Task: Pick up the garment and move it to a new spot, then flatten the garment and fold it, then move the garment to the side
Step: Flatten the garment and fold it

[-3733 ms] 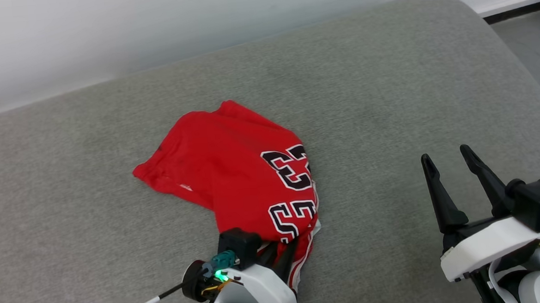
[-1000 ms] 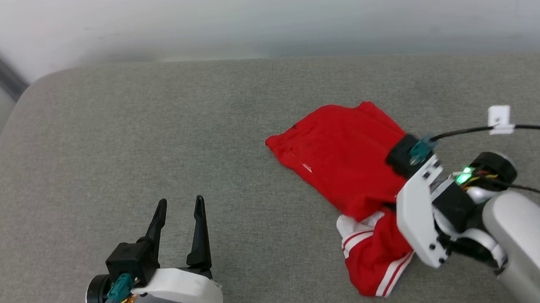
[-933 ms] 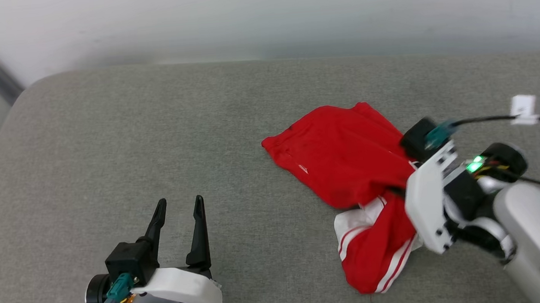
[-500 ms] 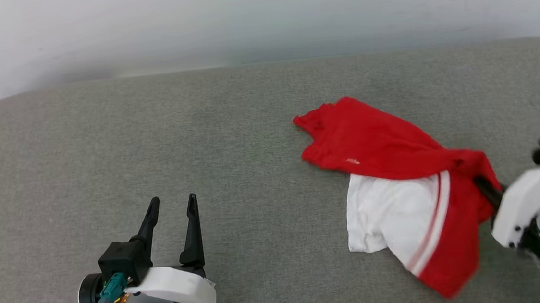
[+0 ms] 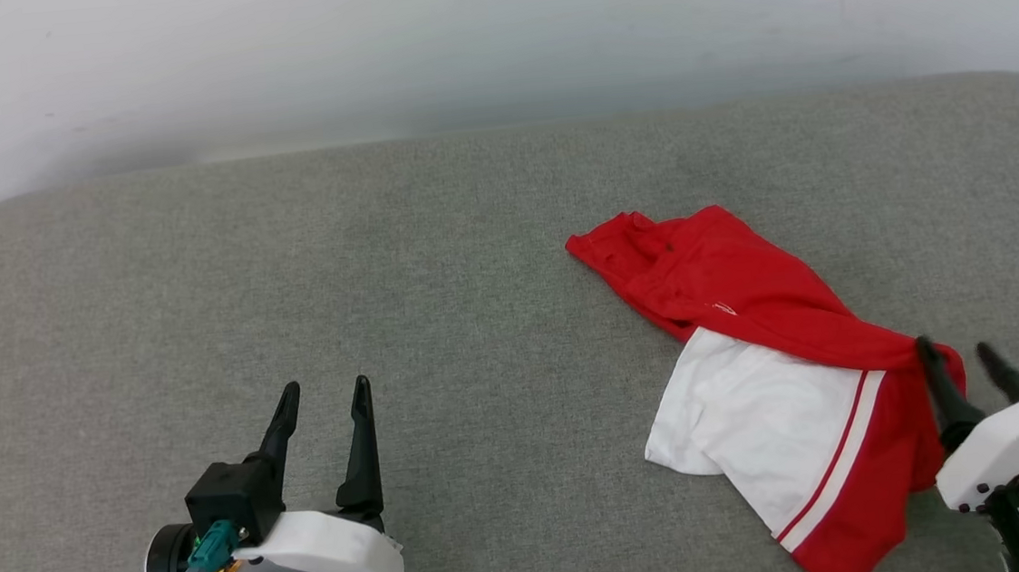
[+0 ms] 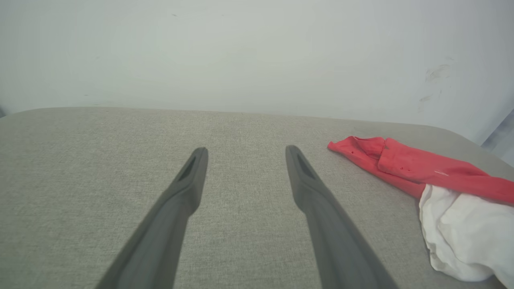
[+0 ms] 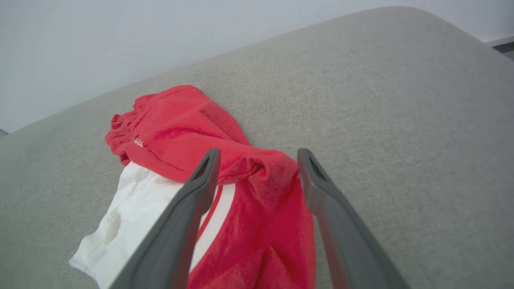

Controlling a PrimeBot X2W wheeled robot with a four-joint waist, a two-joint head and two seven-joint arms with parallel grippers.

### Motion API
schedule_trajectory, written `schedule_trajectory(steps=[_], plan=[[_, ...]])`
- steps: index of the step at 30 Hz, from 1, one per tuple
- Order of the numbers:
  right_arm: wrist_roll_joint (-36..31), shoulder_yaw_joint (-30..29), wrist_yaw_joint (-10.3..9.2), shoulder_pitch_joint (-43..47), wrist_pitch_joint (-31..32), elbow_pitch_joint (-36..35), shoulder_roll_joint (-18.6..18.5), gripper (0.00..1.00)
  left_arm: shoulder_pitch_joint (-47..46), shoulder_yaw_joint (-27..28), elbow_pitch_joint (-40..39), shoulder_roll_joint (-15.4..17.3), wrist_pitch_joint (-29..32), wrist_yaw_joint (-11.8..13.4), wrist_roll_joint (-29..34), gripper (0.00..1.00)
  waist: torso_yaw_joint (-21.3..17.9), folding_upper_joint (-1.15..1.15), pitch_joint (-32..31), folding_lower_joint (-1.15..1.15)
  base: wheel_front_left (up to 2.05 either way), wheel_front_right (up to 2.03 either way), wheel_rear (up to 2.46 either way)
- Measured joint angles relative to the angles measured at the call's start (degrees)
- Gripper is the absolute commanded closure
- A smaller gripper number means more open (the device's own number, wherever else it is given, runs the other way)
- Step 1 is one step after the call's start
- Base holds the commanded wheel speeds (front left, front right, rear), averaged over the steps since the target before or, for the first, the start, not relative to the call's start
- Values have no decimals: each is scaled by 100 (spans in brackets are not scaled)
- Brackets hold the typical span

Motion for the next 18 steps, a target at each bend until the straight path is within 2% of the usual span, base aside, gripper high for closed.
schedule_trajectory(steps=[3,8,18], plan=[[-366,42,-1,122,-622,-255,-20,0,81,7,4,23,13,25,-8,0,5,0,-96,0,0,0,0],[-727,290,1,329,-1039,-698,14,0,252,11,-18,62,40,52,-51,0,-13,0,-292,0,0,0,0],[-975,744,0,960,-972,-1707,82,0,548,-37,-207,211,252,165,-38,0,-154,0,-642,-1,0,0,0]])
